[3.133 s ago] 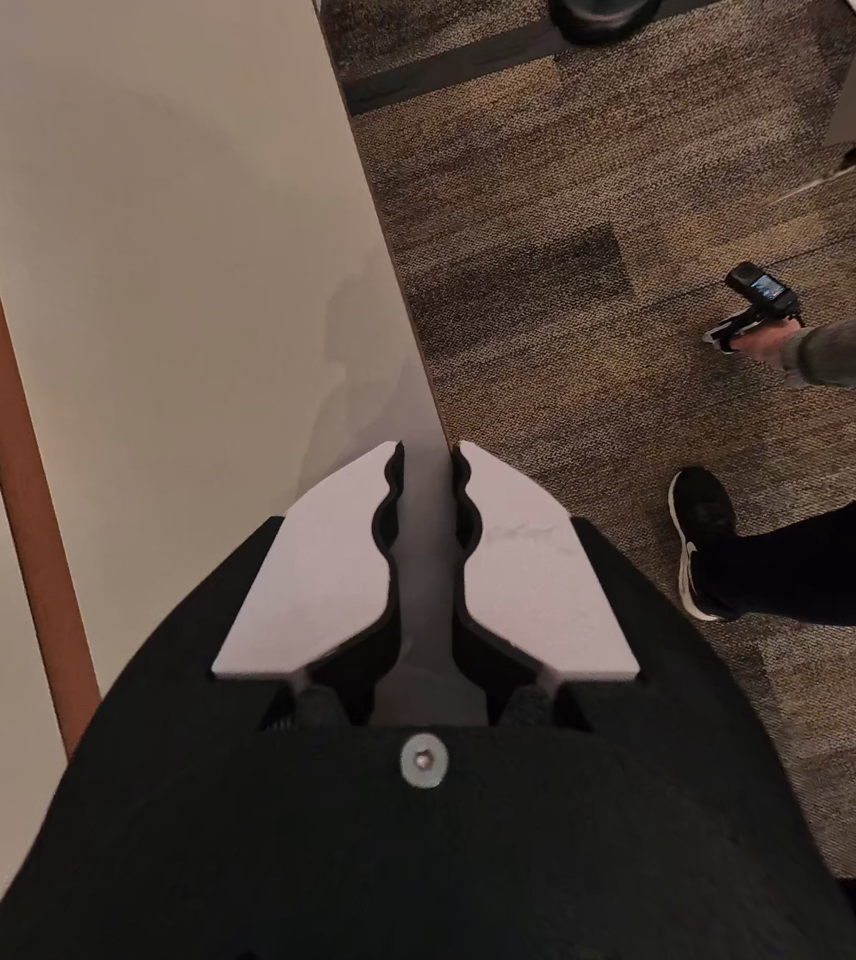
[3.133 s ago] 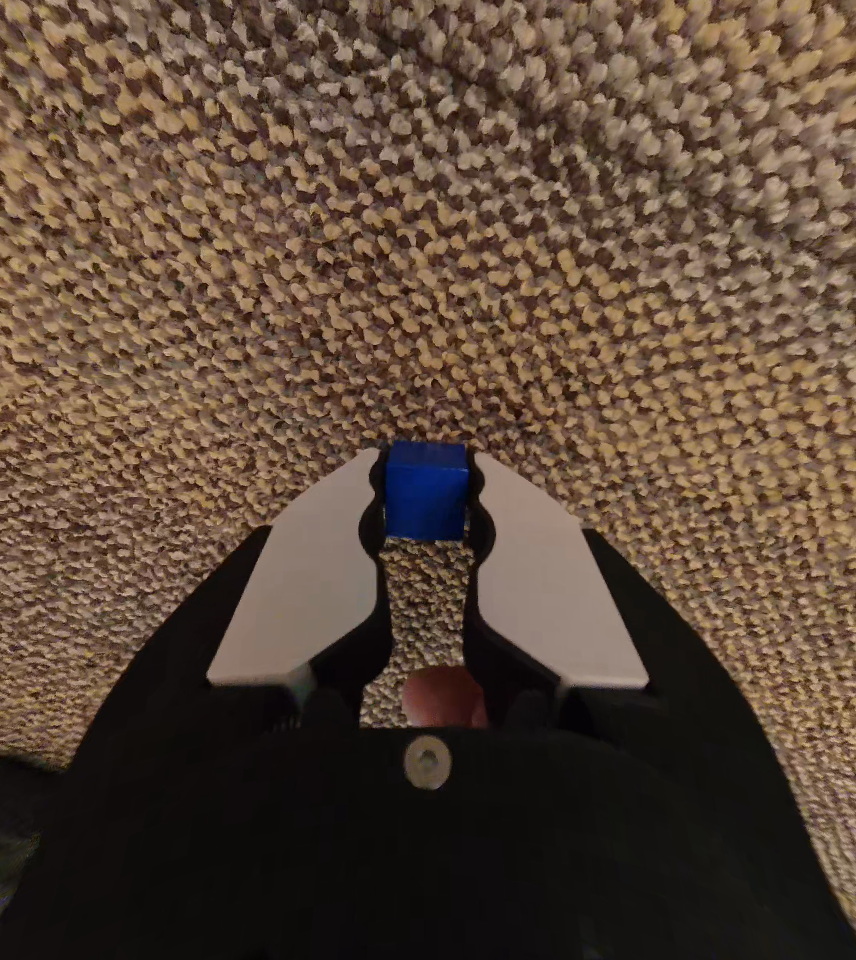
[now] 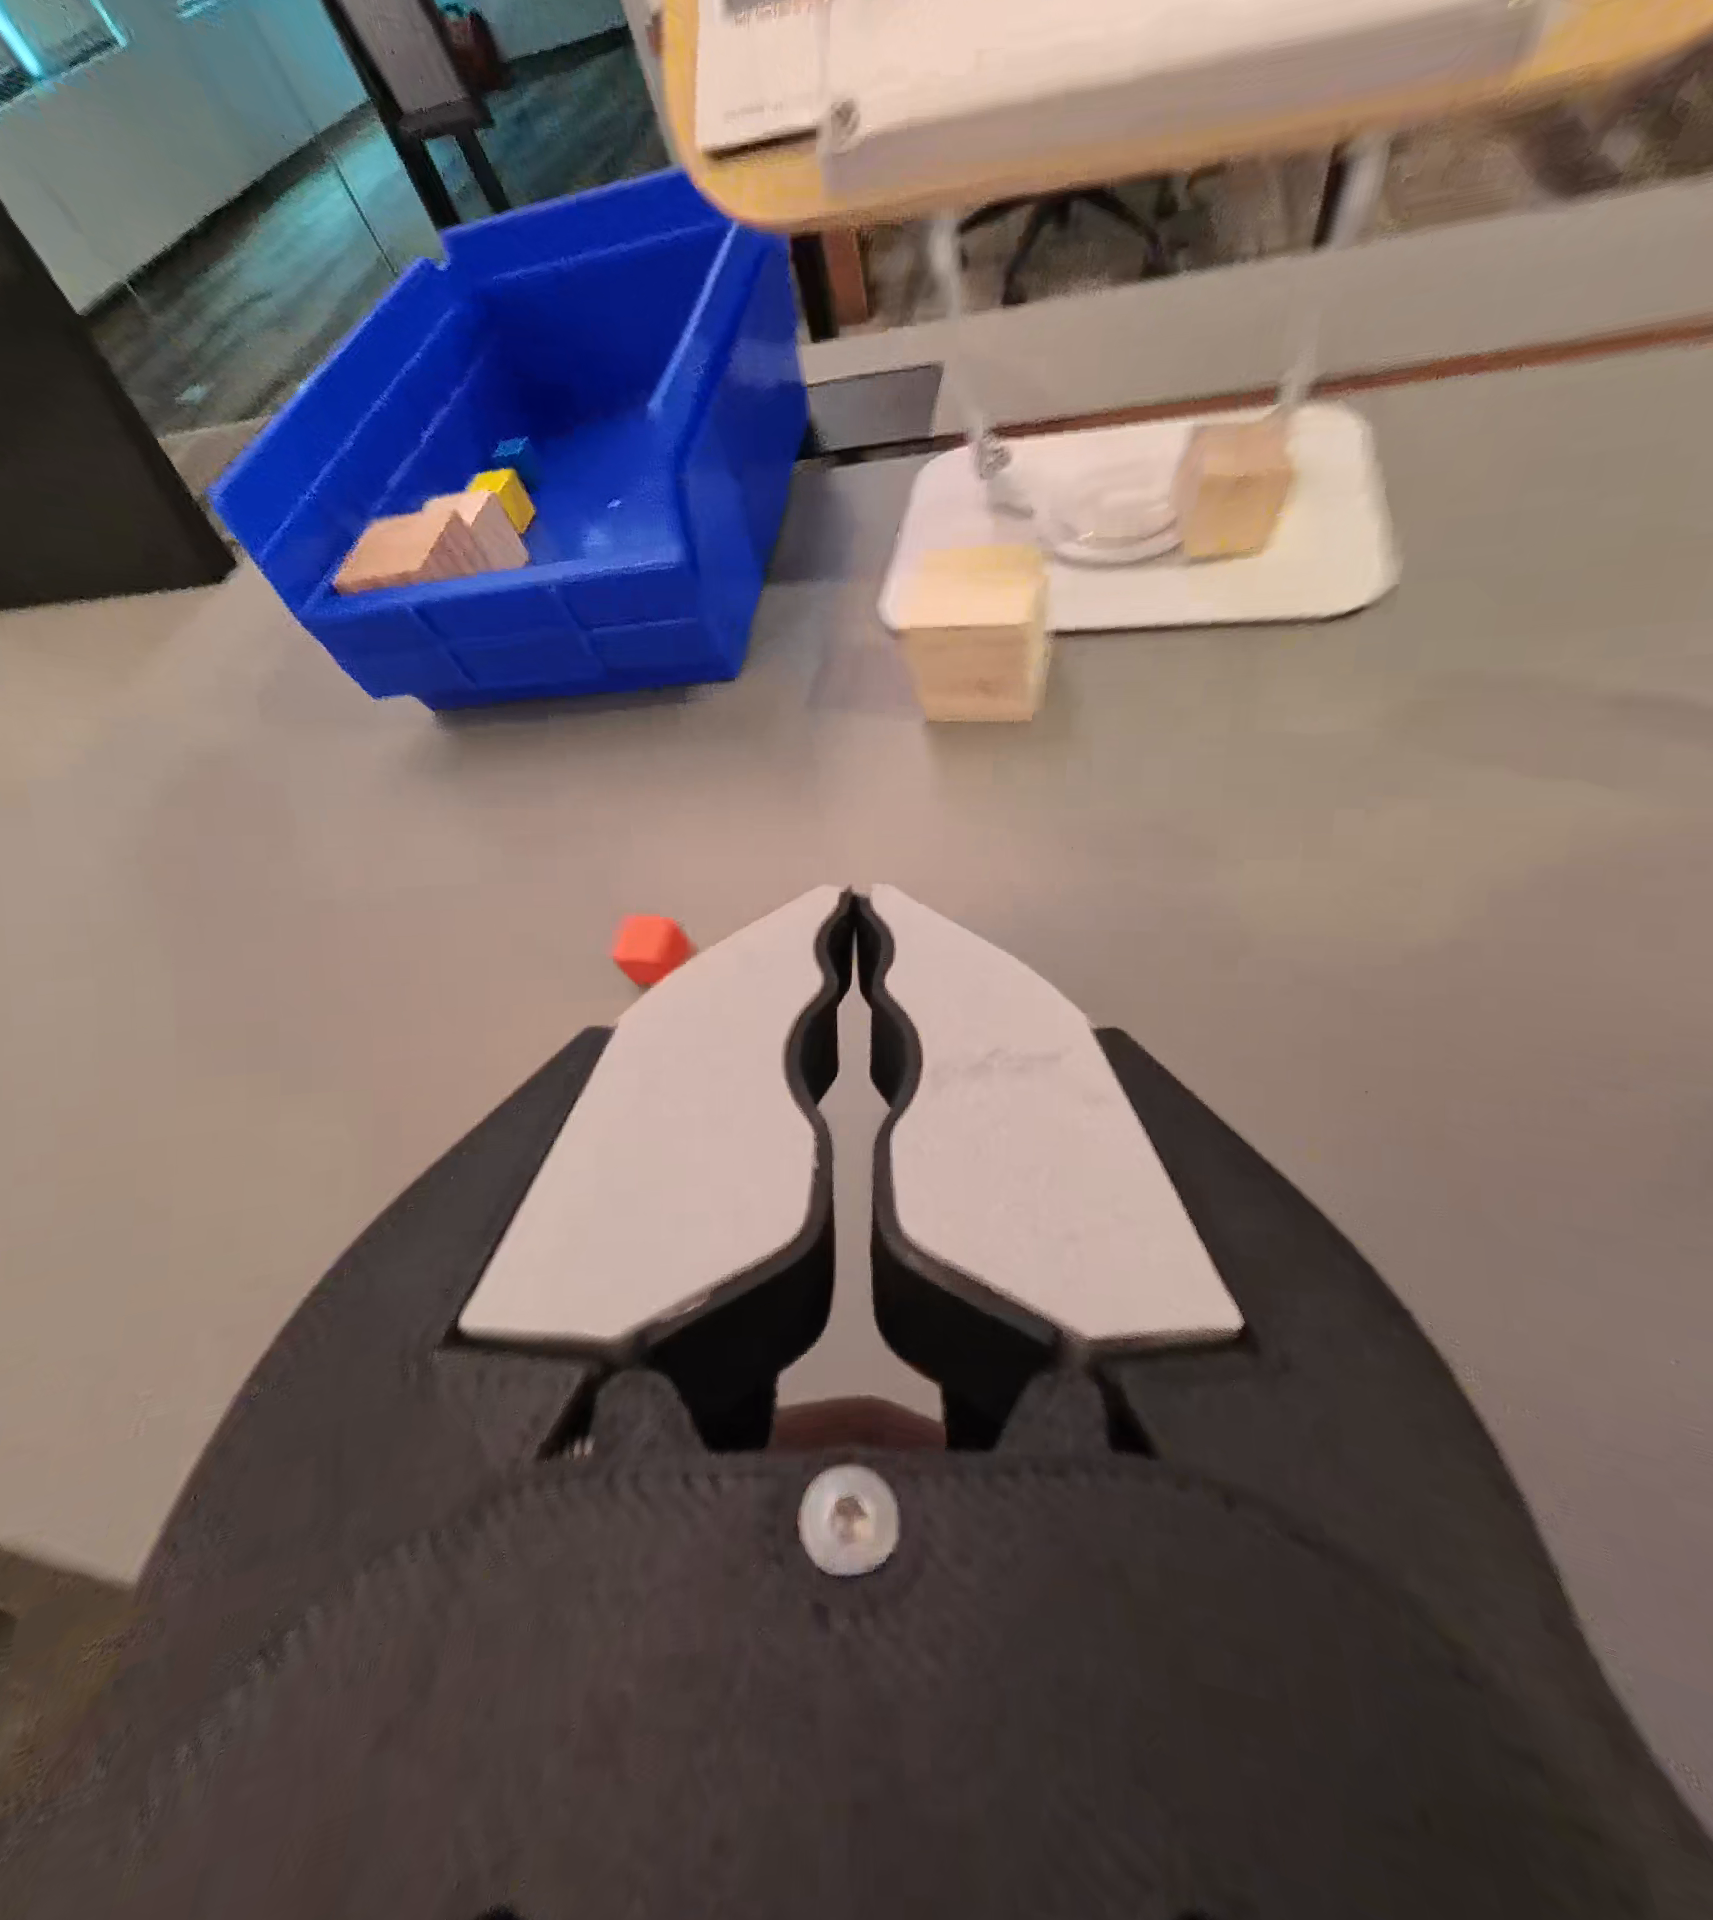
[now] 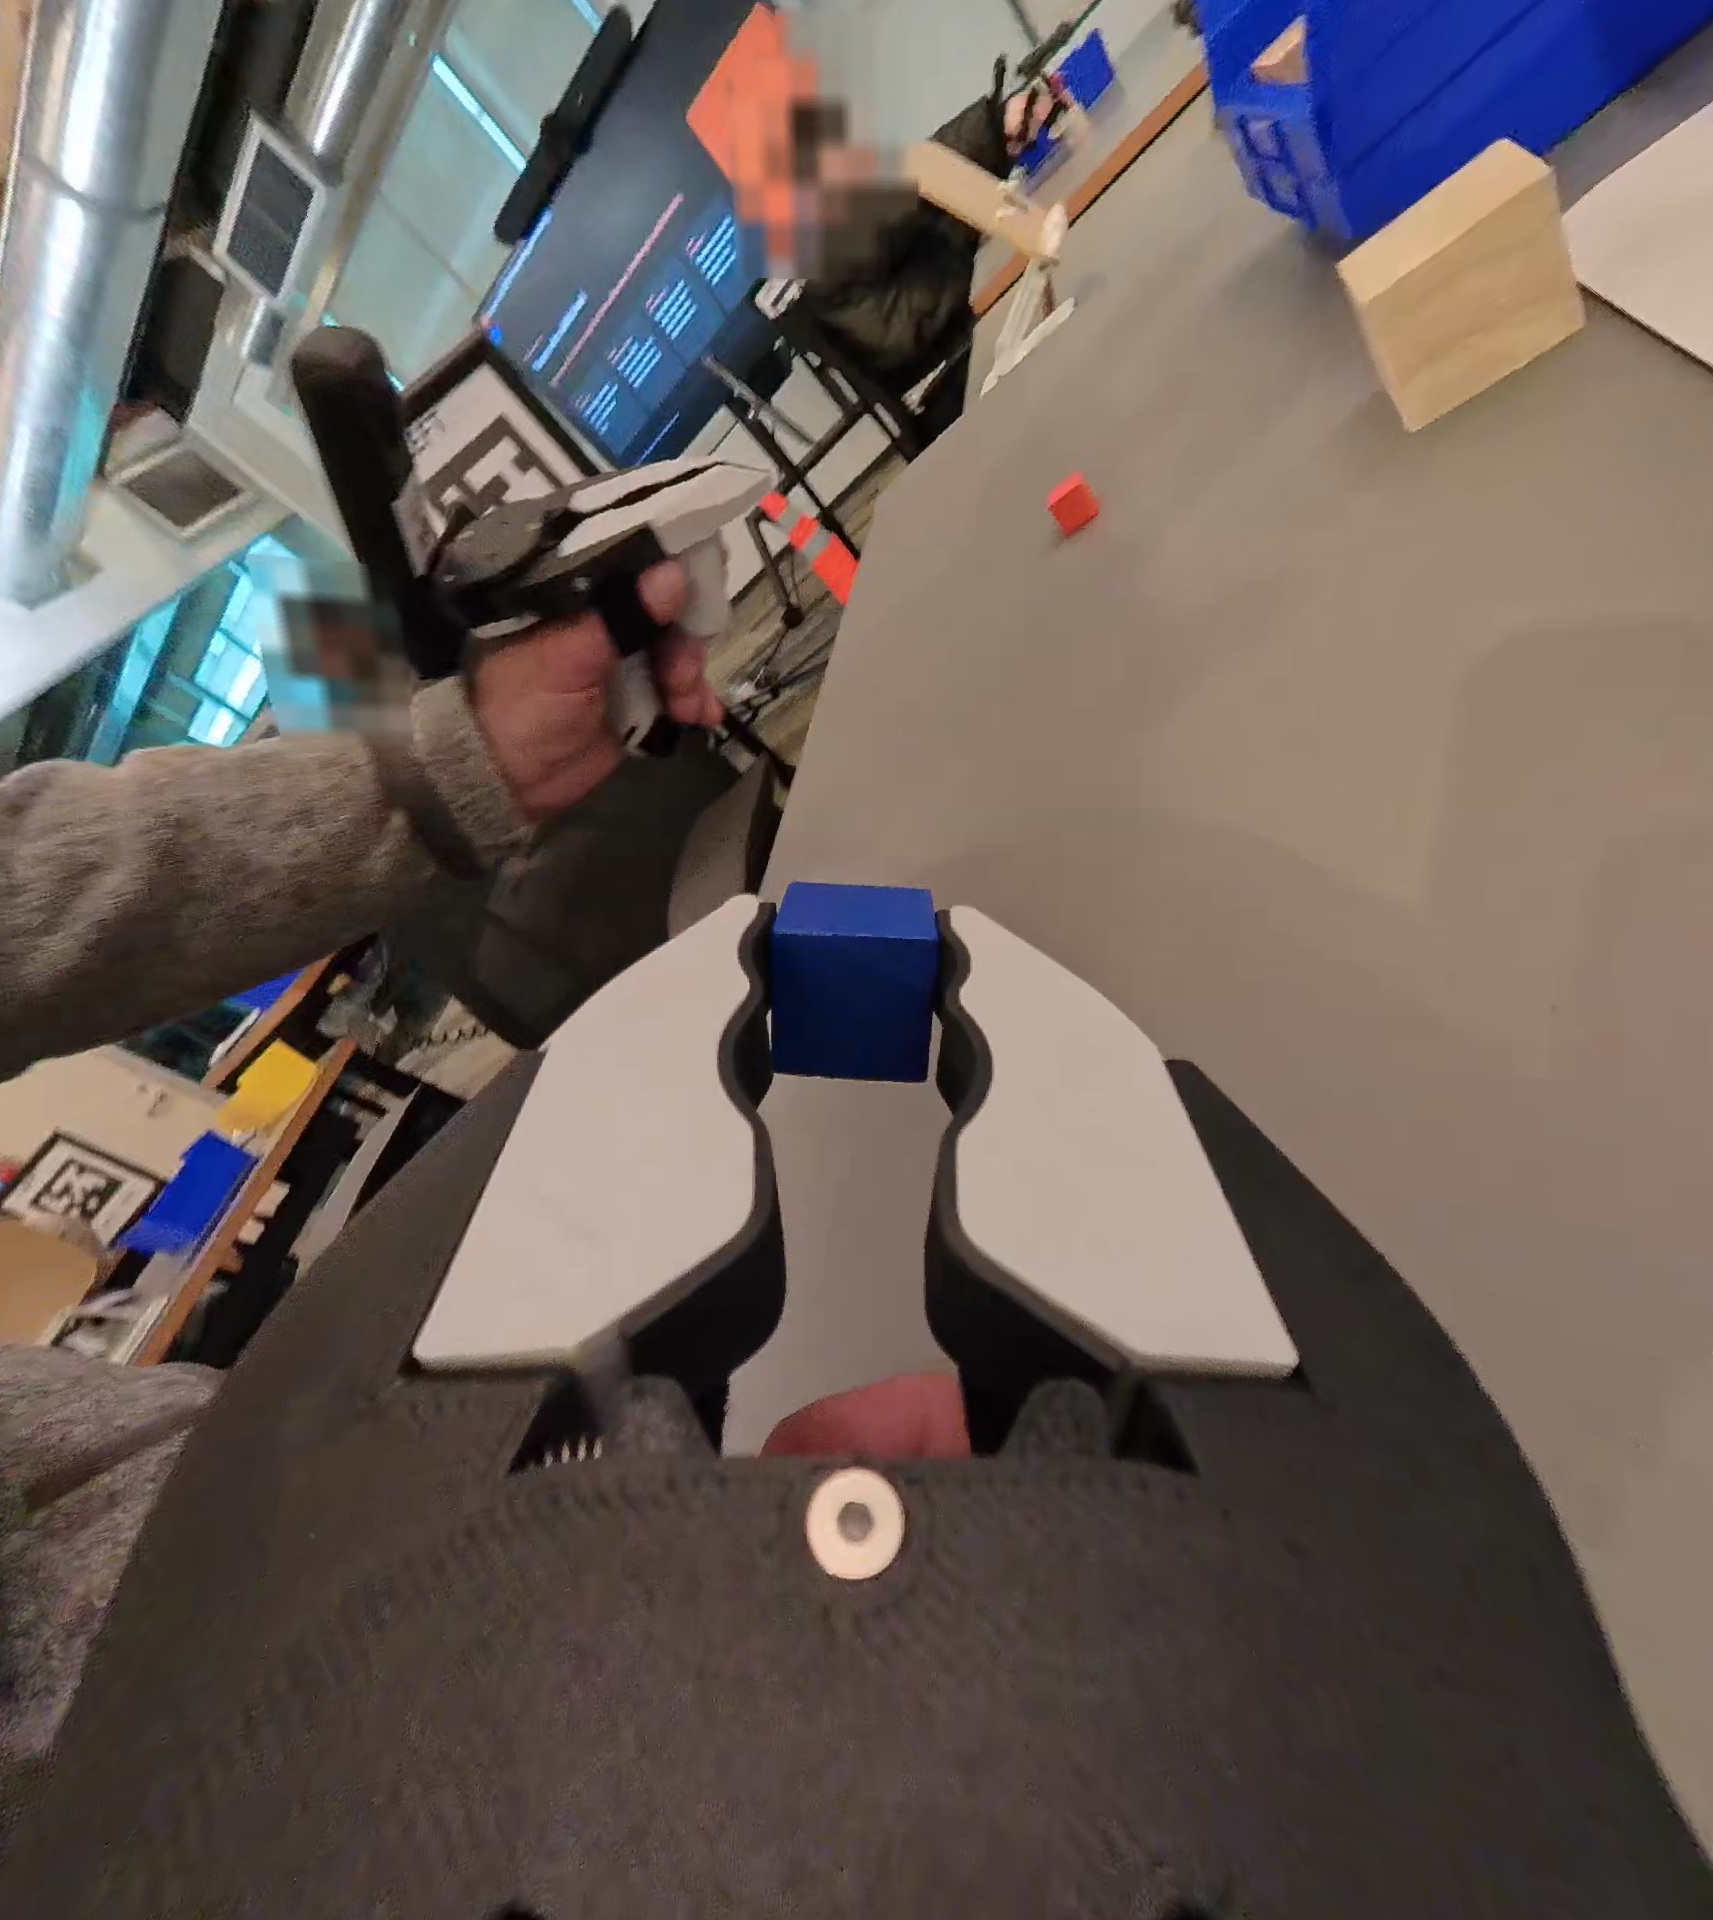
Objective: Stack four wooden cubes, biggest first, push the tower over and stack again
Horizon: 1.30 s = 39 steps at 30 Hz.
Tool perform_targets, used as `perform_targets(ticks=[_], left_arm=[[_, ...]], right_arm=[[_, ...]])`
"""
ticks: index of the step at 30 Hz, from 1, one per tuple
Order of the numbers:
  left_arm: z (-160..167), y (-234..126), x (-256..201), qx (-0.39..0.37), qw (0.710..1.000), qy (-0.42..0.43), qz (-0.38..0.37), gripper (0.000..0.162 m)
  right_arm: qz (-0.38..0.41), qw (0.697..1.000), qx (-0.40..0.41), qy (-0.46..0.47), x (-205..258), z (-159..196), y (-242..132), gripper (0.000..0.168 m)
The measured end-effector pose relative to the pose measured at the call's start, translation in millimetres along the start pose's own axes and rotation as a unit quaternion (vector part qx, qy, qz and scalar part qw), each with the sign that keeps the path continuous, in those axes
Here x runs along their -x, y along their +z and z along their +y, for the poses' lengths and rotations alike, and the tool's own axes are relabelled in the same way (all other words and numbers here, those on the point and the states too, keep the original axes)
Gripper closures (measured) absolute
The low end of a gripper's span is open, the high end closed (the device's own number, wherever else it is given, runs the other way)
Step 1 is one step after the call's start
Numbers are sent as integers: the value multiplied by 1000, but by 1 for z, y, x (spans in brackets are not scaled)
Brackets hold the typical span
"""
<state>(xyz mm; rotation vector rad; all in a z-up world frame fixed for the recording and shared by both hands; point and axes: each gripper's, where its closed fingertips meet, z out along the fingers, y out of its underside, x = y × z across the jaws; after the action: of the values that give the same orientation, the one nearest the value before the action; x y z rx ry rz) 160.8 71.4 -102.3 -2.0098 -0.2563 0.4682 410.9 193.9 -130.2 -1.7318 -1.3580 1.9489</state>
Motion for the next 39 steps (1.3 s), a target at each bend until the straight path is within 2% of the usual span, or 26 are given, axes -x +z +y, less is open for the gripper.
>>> perform_targets(ticks=[4,7,9,12,17,23,31,33,36,39], left_arm=[[34,81,85,-9,998,51,-27,162],[54,115,130,-28,998,51,-36,162],[60,126,153,-40,994,78,-62,162],[55,138,173,-58,993,85,-62,162],[57,163,176,-53,976,197,-79,162],[54,162,175,-73,966,229,-91,162],[44,149,177,-126,972,189,-53,162],[42,144,177,-139,975,171,-39,162],[34,128,154,-183,971,152,27,162],[26,115,142,-217,965,116,87,162]], right_arm=[[4,999,-50,20,-16,-7,28,140],[13,997,-77,21,-26,-13,46,139],[20,996,-87,5,-31,-17,58,139],[35,992,-116,-28,-38,-33,68,139],[55,988,-120,-78,-40,-37,75,139],[79,982,-138,-104,-38,-39,72,139],[135,974,-122,-138,-31,-27,88,139],[198,955,-112,-188,-36,-27,86,139],[329,903,-56,-270,-54,-24,70,140],[378,878,-80,-283,-51,-32,61,139]])
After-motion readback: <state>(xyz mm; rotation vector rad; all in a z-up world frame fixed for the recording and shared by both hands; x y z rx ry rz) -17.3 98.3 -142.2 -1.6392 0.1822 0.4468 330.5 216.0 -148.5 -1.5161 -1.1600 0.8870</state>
